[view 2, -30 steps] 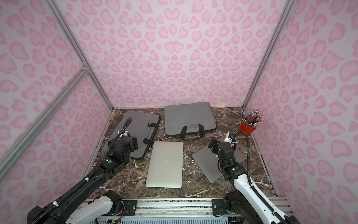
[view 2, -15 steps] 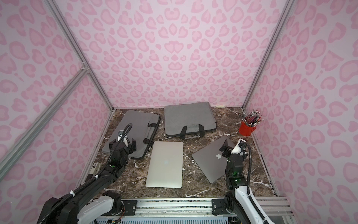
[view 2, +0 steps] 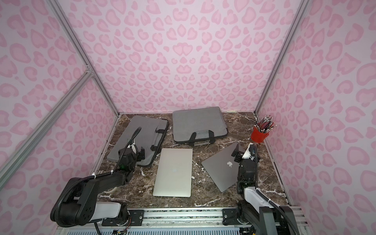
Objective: Open the zippered laptop bag and take out the laptop
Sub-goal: Reset both arms
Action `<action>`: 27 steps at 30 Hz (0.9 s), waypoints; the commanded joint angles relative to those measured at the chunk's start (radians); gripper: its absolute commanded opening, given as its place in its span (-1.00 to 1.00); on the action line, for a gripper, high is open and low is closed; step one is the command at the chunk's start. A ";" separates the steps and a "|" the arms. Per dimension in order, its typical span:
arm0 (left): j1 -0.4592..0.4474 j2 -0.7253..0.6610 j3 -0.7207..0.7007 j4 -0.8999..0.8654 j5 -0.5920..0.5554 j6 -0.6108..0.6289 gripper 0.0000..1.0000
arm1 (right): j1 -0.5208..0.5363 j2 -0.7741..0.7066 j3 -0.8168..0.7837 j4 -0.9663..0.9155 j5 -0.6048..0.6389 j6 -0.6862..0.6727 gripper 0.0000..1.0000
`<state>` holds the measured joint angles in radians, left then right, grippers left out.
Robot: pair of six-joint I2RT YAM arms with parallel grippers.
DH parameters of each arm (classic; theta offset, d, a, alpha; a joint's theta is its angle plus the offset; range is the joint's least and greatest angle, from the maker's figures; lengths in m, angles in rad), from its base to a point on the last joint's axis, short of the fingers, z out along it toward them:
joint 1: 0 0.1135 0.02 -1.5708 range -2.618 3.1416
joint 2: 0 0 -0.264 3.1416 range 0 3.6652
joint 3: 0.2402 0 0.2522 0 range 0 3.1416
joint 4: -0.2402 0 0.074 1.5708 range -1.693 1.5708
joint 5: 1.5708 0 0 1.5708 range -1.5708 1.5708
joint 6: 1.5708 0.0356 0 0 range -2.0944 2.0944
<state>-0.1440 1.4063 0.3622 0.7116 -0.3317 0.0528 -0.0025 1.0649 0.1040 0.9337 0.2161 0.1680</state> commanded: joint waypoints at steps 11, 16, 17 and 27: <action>0.088 0.157 0.069 0.105 0.198 -0.033 0.98 | -0.024 0.271 -0.003 0.376 -0.059 -0.050 0.98; 0.091 0.154 0.072 0.096 0.201 -0.033 0.98 | -0.056 0.399 -0.006 0.492 -0.168 -0.051 0.98; 0.090 0.154 0.072 0.095 0.201 -0.033 0.98 | -0.056 0.421 -0.002 0.503 -0.183 -0.059 0.98; 0.091 0.152 0.066 0.098 0.201 -0.033 0.98 | -0.056 0.475 0.111 0.358 -0.365 -0.138 0.98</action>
<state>-0.0536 1.5593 0.4271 0.7795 -0.1375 0.0261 -0.0593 1.5391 0.2066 1.3270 -0.0845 0.0681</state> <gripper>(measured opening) 0.990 0.992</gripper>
